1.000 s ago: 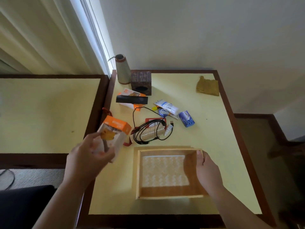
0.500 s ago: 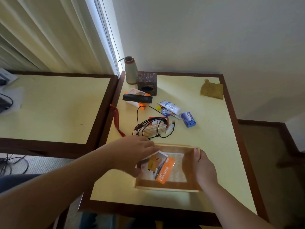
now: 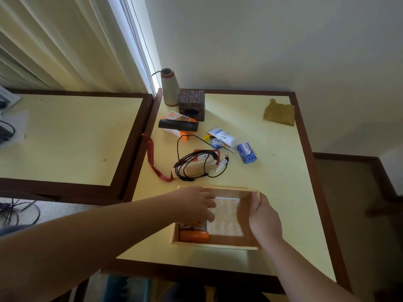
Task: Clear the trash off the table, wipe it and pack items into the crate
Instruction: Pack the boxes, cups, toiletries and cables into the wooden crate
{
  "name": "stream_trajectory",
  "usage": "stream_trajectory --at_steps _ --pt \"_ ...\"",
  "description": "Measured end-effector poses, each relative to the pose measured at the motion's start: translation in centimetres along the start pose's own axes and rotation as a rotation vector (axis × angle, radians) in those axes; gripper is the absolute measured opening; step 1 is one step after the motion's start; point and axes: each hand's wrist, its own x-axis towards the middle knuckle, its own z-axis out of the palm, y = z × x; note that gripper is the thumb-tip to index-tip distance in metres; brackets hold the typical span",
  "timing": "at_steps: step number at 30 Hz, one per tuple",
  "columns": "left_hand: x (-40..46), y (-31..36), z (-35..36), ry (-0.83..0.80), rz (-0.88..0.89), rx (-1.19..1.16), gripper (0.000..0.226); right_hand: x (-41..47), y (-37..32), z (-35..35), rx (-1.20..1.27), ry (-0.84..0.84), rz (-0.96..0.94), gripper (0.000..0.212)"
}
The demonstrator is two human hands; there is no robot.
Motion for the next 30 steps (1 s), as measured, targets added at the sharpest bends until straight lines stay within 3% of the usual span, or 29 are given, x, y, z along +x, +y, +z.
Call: stream_trajectory --at_steps 3,6,8,12,21,25,27,30 --pt "-0.1 1.2 0.5 0.094 -0.122 -0.072 0.069 0.1 0.0 -0.1 0.008 -0.008 -0.003 0.055" --pt "-0.3 4.3 1.3 0.202 -0.372 -0.35 0.055 -0.1 0.1 -0.1 0.017 -0.003 -0.022 0.058" --pt "-0.3 6.4 1.8 0.141 -0.504 -0.509 0.046 -0.2 -0.1 -0.3 0.01 -0.002 -0.015 0.059" --pt "-0.1 7.5 3.1 -0.019 -0.544 -0.563 0.07 -0.3 -0.7 -0.6 -0.002 -0.016 0.013 0.058" --pt "0.7 6.9 2.4 0.044 -0.766 -0.722 0.061 -0.2 -0.9 -0.3 -0.021 -0.004 0.007 0.06" --pt "0.7 6.4 2.2 0.0 -0.744 -0.758 0.056 -0.2 -0.7 -0.2 -0.019 0.012 0.004 0.06" --pt "0.1 5.4 1.5 0.076 -0.75 -0.851 0.046 -0.2 -0.7 -0.1 -0.008 0.013 -0.009 0.059" --pt "-1.7 2.8 -0.4 0.322 -0.884 -1.03 0.035 -0.2 -0.7 -0.2 -0.001 0.01 -0.007 0.058"
